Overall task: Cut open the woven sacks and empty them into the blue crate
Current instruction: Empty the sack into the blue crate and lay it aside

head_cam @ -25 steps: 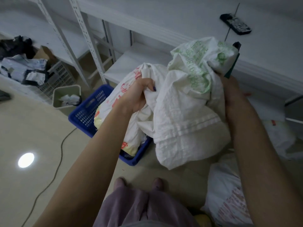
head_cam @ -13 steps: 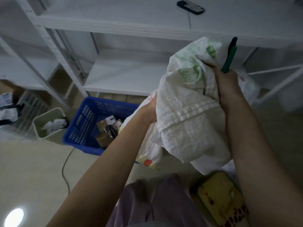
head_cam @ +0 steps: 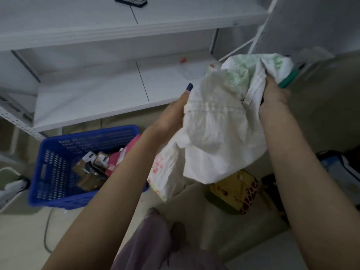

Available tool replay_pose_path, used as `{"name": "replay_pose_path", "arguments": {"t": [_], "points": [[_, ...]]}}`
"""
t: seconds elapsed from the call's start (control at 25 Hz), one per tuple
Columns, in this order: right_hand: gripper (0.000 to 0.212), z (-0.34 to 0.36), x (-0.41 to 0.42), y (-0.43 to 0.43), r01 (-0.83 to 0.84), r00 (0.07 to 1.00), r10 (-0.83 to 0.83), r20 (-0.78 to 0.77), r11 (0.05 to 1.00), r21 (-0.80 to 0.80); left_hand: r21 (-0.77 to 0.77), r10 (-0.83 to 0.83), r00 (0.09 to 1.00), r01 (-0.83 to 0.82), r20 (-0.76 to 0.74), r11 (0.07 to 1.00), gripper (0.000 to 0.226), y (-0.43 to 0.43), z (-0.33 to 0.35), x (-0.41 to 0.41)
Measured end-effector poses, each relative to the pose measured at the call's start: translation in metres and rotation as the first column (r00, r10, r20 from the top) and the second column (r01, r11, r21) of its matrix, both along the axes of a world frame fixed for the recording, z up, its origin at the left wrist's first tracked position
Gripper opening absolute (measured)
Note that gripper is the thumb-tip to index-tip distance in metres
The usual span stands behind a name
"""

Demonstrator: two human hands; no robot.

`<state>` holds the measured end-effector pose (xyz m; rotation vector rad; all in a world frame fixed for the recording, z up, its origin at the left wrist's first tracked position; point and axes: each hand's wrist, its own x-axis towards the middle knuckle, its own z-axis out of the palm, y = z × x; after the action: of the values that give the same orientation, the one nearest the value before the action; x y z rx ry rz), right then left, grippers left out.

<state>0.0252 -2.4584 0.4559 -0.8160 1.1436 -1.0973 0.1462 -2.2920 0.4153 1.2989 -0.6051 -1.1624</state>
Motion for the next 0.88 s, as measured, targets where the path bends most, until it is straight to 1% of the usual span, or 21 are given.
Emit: {"name": "replay_pose_path", "arguments": {"t": [0.04, 0.08, 0.12, 0.16, 0.2, 0.24, 0.28, 0.32, 0.36, 0.4, 0.44, 0.48, 0.52, 0.56, 0.6, 0.68, 0.72, 0.8, 0.88], "points": [[0.063, -0.003, -0.006, -0.001, 0.041, 0.999, -0.040, -0.033, 0.999, 0.028, -0.057, -0.066, 0.996, 0.062, -0.062, 0.996, 0.055, 0.005, -0.002, -0.009], [0.063, -0.003, -0.014, -0.003, 0.029, 0.999, -0.027, -0.035, 0.998, 0.053, -0.085, -0.128, 0.986, 0.119, -0.106, 0.989, 0.069, 0.011, -0.003, -0.016], [0.063, -0.002, -0.019, -0.002, 0.058, 0.998, -0.057, -0.012, 0.997, 0.059, -0.091, -0.136, 0.986, 0.127, -0.096, 0.988, 0.077, 0.016, -0.004, -0.019], [0.064, 0.001, -0.024, 0.000, 0.077, 0.996, -0.079, 0.029, 0.995, 0.061, -0.075, -0.124, 0.992, 0.123, -0.007, 0.990, 0.077, 0.020, -0.004, -0.020], [0.062, 0.005, -0.029, 0.000, 0.078, 0.996, -0.080, 0.041, 0.996, 0.045, -0.034, -0.115, 0.983, 0.121, 0.143, 0.992, 0.068, 0.022, -0.004, -0.018], [0.059, 0.010, -0.033, 0.001, 0.038, 0.999, -0.039, 0.031, 0.999, 0.031, 0.006, -0.098, 0.951, 0.101, 0.294, 0.995, 0.056, 0.023, -0.002, -0.016], [0.056, 0.013, -0.035, 0.002, -0.008, 1.000, 0.007, 0.013, 0.999, 0.031, 0.022, -0.050, 0.918, 0.045, 0.394, 0.999, 0.044, 0.025, 0.000, -0.014], [0.055, 0.018, -0.038, 0.004, -0.078, 0.997, 0.078, -0.002, 0.996, 0.050, -0.002, 0.037, 0.893, -0.040, 0.449, 0.999, 0.039, 0.027, 0.004, -0.009], [0.053, 0.022, -0.041, 0.009, -0.134, 0.991, 0.135, -0.019, 0.989, 0.058, -0.043, 0.131, 0.861, -0.127, 0.492, 0.991, 0.043, 0.031, 0.009, -0.001], [0.050, 0.028, -0.043, 0.017, -0.191, 0.980, 0.194, -0.051, 0.980, 0.053, -0.073, 0.211, 0.814, -0.205, 0.541, 0.976, 0.056, 0.037, 0.014, 0.011], [0.048, 0.033, -0.045, 0.025, -0.220, 0.967, 0.223, -0.123, 0.975, 0.032, -0.070, 0.259, 0.749, -0.275, 0.610, 0.959, 0.068, 0.046, 0.020, 0.028], [0.049, 0.037, -0.045, 0.034, -0.218, 0.953, 0.215, -0.214, 0.976, 0.009, -0.039, 0.275, 0.667, -0.346, 0.692, 0.937, 0.072, 0.055, 0.023, 0.045], [0.056, 0.039, -0.046, 0.042, -0.214, 0.931, 0.202, -0.303, 0.977, -0.007, 0.000, 0.271, 0.586, -0.419, 0.763, 0.908, 0.066, 0.065, 0.024, 0.062], [0.065, 0.036, -0.047, 0.049, -0.202, 0.911, 0.185, -0.368, 0.979, -0.009, 0.008, 0.278, 0.524, -0.478, 0.805, 0.878, 0.057, 0.076, 0.023, 0.077], [0.073, 0.033, -0.046, 0.058, -0.205, 0.888, 0.184, -0.421, 0.979, -0.005, -0.010, 0.303, 0.493, -0.512, 0.816, 0.859, 0.049, 0.086, 0.021, 0.087], [0.087, 0.023, -0.038, 0.081, -0.251, 0.849, 0.230, -0.476, 0.968, 0.019, -0.050, 0.371, 0.482, -0.555, 0.794, 0.830, 0.037, 0.107, 0.014, 0.100], [0.089, 0.016, -0.034, 0.090, -0.272, 0.834, 0.253, -0.491, 0.962, 0.033, -0.042, 0.389, 0.476, -0.590, 0.789, 0.806, 0.035, 0.117, 0.007, 0.108], [0.083, 0.009, -0.032, 0.105, -0.327, 0.779, 0.298, -0.551, 0.944, 0.047, 0.015, 0.384, 0.440, -0.673, 0.812, 0.740, 0.035, 0.141, 0.002, 0.128], [0.086, 0.012, -0.040, 0.112, -0.356, 0.679, 0.297, -0.671, 0.933, 0.052, 0.047, 0.364, 0.414, -0.711, 0.834, 0.702, 0.040, 0.162, 0.012, 0.153]]}}
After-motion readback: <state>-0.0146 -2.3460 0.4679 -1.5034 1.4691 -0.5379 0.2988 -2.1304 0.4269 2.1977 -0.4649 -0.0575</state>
